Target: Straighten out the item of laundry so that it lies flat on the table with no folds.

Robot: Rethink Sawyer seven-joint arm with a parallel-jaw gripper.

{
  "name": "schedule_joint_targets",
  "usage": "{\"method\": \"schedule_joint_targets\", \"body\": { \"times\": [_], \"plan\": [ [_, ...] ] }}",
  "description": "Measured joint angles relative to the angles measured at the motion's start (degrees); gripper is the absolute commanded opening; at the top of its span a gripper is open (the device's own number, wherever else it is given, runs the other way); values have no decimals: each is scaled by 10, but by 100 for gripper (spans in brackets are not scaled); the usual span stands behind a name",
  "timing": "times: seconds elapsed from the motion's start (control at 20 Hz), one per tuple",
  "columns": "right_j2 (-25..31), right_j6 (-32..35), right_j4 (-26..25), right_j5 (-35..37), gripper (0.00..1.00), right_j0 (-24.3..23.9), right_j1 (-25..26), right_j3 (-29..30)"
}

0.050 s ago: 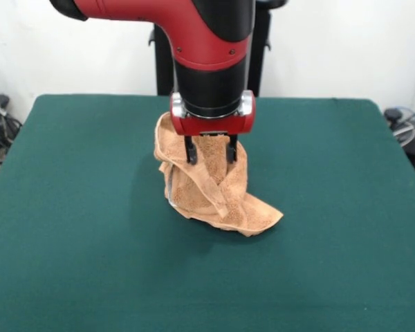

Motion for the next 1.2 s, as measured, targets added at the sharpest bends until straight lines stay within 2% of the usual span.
{"method": "schedule_joint_targets", "body": {
  "times": [1.2],
  "plan": [
    [-11,0,0,34,100,26,2,-36]
  ]
}}
